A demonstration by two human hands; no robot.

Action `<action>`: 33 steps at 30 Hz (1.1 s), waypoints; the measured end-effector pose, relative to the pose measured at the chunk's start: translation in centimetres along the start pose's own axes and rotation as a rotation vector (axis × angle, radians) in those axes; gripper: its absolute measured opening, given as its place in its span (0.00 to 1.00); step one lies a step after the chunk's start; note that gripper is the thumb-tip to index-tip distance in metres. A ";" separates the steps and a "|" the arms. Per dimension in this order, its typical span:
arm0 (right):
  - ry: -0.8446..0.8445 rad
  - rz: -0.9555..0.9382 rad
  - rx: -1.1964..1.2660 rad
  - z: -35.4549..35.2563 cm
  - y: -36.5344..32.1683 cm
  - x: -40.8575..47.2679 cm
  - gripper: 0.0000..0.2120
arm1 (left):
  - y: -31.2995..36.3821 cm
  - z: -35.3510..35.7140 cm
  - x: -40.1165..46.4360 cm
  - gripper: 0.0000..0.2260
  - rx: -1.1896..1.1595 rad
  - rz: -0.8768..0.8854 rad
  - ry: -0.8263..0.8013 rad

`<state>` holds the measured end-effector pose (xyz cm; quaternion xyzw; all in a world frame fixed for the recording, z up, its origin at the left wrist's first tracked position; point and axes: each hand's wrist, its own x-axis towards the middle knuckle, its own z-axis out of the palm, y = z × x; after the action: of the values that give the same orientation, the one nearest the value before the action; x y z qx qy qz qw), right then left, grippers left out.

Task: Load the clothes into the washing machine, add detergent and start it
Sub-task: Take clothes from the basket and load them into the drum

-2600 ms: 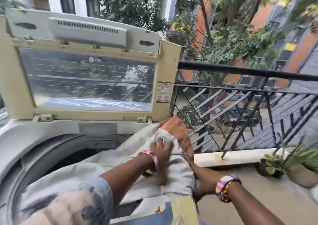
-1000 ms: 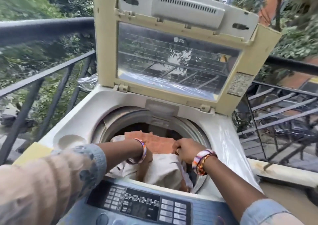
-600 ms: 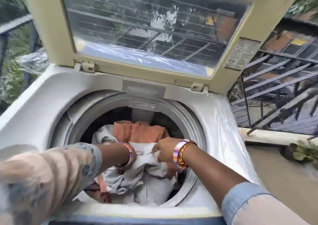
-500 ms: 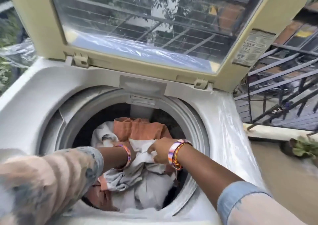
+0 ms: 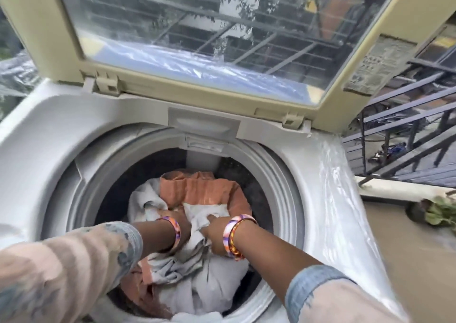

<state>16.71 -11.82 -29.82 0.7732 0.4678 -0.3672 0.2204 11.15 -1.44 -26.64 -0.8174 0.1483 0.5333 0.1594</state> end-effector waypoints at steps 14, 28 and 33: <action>0.615 0.108 0.258 -6.4 3.8 -19.8 0.20 | -7.3 -8.4 2.1 0.41 -0.605 -0.134 0.748; 1.055 0.257 0.671 7.2 18.8 -35.1 0.07 | 21.2 -28.5 -13.8 0.08 -0.119 0.196 0.836; 1.026 0.321 0.842 17.8 25.7 -32.1 0.04 | 27.9 -31.4 -6.4 0.10 -0.218 0.054 0.619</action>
<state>23.58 -54.02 -16.32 0.9290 0.2098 -0.0679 -0.2972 23.05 -39.39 -11.62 -0.9487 0.1533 0.2764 0.0039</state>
